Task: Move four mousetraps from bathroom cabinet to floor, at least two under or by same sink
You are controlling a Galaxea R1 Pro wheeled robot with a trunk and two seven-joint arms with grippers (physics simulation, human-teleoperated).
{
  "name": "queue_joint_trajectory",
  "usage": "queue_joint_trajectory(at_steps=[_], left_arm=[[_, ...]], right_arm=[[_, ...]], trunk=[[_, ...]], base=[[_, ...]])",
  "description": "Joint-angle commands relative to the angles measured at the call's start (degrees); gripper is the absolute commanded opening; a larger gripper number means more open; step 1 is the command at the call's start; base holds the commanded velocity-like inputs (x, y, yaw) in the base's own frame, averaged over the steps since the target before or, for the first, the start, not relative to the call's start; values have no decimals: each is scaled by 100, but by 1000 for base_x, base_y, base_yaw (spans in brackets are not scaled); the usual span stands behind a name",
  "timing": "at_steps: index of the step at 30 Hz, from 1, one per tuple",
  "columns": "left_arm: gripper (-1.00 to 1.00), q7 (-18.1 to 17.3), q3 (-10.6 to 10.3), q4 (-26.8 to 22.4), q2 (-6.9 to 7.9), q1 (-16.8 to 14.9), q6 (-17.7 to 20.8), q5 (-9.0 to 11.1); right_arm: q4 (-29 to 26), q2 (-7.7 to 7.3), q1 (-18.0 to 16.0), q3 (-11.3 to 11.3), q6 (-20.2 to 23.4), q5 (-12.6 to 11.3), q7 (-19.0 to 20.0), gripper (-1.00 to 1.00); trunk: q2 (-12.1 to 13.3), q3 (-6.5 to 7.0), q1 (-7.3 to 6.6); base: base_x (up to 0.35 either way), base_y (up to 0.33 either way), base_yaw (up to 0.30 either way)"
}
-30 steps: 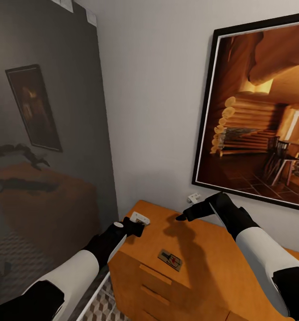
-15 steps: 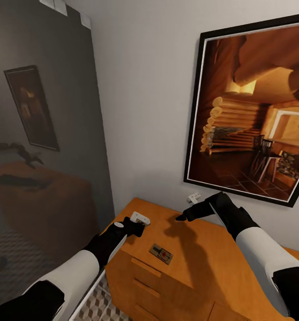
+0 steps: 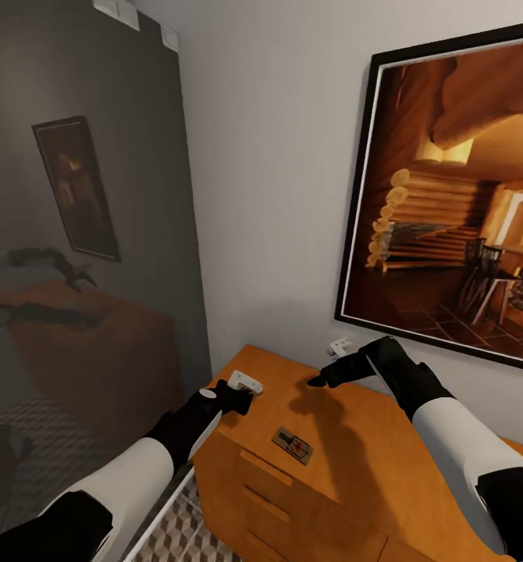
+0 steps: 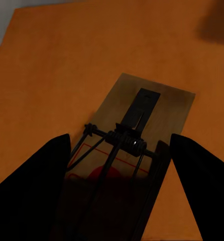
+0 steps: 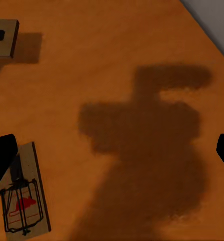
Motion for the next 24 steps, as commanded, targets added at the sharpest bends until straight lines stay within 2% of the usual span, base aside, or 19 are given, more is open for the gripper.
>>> queue_joint_trajectory(at_steps=[1,17,24], left_arm=[[-100,-9,-15,-8,2,-6,30,6],[-100,-7,-15,-6,2,-6,29,6],[-100,-7,-15,-5,2,-6,30,6]], right_arm=[[-11,-5,-5,10,5,59,48,100],[-10,-5,-5,10,4,59,50,100],[-10,-5,-5,10,4,61,49,100]], trunk=[[-12,-14,3],[-12,-16,3],[-12,-16,3]], base=[[0,0,128],[0,0,25],[0,0,125]])
